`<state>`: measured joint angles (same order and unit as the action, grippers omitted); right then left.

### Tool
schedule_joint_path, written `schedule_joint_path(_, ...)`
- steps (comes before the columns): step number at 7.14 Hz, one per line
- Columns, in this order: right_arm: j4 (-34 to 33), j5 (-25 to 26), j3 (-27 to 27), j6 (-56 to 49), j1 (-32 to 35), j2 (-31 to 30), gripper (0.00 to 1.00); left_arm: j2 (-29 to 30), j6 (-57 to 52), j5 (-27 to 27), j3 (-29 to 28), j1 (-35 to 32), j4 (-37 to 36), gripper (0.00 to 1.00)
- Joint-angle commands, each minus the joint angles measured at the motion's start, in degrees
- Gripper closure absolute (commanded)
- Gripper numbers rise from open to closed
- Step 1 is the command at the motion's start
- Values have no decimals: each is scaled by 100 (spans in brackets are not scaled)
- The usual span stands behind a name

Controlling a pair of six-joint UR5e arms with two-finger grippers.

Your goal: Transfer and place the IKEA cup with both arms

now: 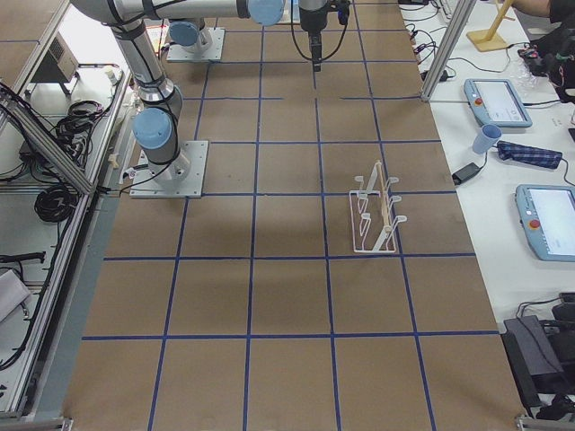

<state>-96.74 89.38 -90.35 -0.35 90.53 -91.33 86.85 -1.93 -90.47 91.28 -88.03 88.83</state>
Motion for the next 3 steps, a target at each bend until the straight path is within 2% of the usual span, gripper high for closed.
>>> schedule_joint_path(1,-3,0,0,0,0,-7,0,-1,-17,-93,-32,-39,-33,0)
schedule_joint_path(3,-3,0,-9,0,0,-7,0,-72,-61,-93,-6,22,-15,0)
